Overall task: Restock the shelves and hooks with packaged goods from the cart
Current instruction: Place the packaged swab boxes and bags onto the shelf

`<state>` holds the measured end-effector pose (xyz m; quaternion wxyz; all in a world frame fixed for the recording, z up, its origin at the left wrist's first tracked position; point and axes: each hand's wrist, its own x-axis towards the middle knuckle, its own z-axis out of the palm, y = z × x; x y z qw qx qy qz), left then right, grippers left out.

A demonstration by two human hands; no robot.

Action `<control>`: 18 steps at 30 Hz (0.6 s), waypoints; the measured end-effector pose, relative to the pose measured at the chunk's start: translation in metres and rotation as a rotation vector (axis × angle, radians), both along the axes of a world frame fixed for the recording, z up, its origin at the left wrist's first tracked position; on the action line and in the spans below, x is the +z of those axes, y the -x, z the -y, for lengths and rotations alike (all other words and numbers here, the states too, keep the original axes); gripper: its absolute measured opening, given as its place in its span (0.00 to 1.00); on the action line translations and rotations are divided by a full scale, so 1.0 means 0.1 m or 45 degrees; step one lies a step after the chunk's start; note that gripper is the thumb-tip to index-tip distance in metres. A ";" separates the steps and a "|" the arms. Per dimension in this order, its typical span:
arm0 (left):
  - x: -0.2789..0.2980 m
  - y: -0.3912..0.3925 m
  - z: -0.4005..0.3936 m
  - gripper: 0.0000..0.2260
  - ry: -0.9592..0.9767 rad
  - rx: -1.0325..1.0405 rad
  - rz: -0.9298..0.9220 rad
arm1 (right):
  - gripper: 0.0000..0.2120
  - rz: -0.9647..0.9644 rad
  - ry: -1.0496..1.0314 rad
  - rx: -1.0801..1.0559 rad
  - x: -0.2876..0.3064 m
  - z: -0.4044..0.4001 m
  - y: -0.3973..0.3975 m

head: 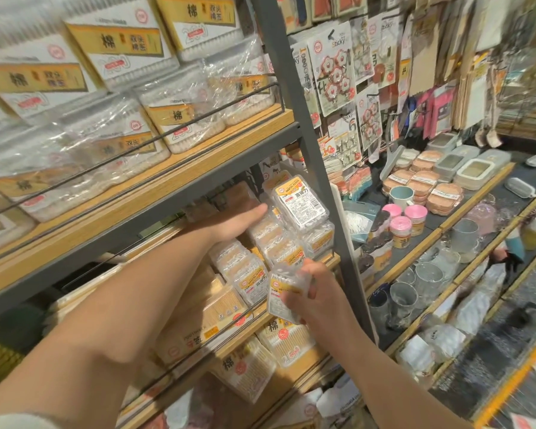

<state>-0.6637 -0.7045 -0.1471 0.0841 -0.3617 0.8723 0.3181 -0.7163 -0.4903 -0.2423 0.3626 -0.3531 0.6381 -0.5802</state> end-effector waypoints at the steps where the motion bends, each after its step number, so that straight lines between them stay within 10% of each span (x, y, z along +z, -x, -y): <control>1: 0.03 0.02 0.01 0.28 0.039 0.017 -0.049 | 0.19 -0.018 -0.004 0.006 -0.02 0.01 0.00; 18: -0.02 0.20 0.48 0.24 0.580 0.266 -0.168 | 0.14 0.057 -0.052 -0.017 0.13 -0.12 -0.01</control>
